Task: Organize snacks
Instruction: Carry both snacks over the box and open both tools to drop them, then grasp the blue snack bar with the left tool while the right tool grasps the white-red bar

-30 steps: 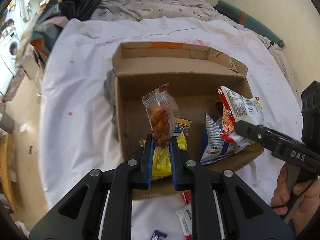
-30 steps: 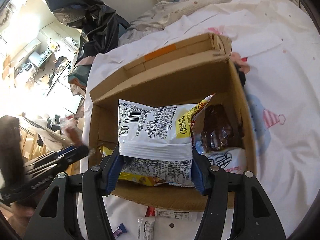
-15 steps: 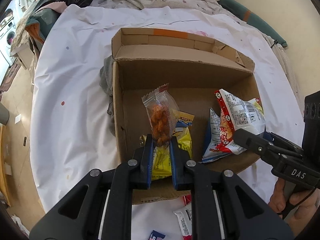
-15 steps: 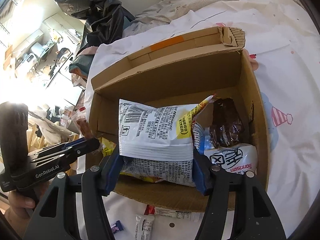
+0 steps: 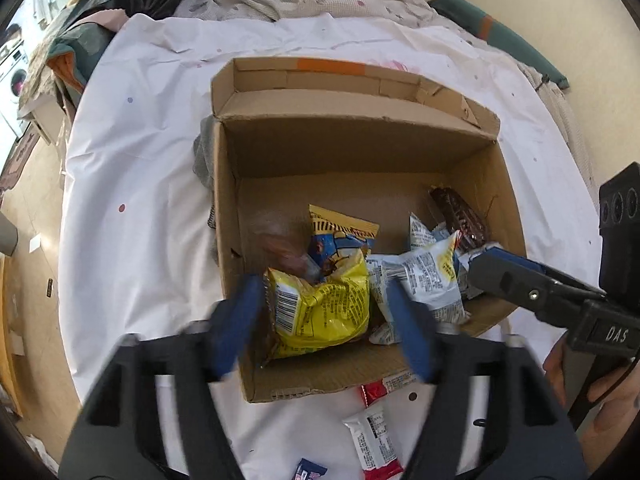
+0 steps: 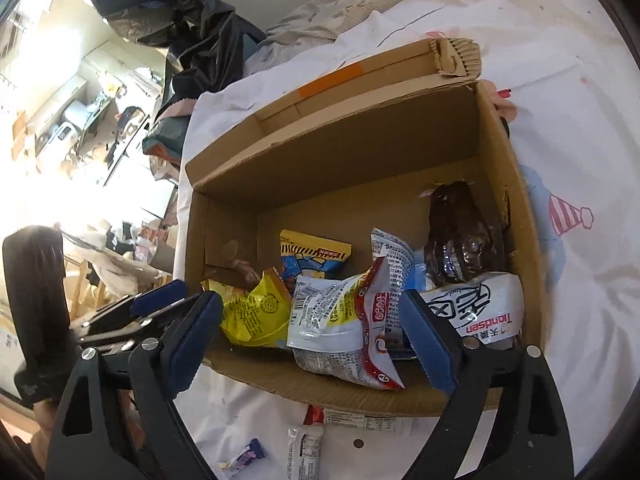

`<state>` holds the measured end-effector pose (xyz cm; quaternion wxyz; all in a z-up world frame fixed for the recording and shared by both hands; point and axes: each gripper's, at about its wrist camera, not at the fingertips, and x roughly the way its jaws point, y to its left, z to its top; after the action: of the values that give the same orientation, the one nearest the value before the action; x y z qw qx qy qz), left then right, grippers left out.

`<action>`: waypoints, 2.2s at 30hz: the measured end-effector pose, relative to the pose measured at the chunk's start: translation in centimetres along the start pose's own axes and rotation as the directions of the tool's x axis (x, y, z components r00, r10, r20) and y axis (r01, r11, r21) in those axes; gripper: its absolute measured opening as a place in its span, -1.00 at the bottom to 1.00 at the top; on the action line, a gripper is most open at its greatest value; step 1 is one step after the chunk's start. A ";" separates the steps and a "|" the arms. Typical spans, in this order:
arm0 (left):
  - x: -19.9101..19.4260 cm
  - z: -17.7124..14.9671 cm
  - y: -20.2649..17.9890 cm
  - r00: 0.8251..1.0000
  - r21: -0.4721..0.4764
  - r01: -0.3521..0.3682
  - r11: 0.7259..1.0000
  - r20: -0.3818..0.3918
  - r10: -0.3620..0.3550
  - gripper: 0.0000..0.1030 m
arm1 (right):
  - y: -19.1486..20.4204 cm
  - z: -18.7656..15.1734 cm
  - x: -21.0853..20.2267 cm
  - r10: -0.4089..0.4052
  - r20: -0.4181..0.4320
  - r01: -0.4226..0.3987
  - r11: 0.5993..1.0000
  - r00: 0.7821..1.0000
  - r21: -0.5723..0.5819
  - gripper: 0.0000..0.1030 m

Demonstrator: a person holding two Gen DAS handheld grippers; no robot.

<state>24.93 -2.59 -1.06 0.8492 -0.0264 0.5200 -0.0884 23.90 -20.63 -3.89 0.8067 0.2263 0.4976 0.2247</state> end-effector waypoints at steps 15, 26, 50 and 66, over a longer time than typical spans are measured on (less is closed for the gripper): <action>-1.9 -0.7 1.7 0.999 -0.050 -0.008 0.999 0.037 0.010 0.36 | -0.6 -0.3 -1.8 -0.001 0.040 -0.001 0.999 0.999 0.044 0.78; -3.1 -6.7 2.5 0.996 -0.009 -0.056 0.998 -0.073 0.055 0.36 | 0.2 -4.8 -4.5 -0.020 0.040 0.018 0.999 0.999 0.039 0.82; 1.7 -15.9 0.7 0.914 0.198 -0.193 0.961 -0.321 0.250 -0.73 | 3.4 -13.6 3.9 -0.169 -0.259 0.145 0.983 0.951 -0.112 0.83; -0.2 -14.1 2.5 0.942 0.012 -0.241 0.970 -0.240 0.237 -0.72 | 7.8 -20.1 8.3 -0.461 -0.194 0.335 0.823 0.866 -0.459 -0.06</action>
<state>12.67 0.57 -7.66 0.7845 0.0403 0.6186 0.0171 8.05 -6.69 -13.21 0.7808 -0.0949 0.5907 0.1799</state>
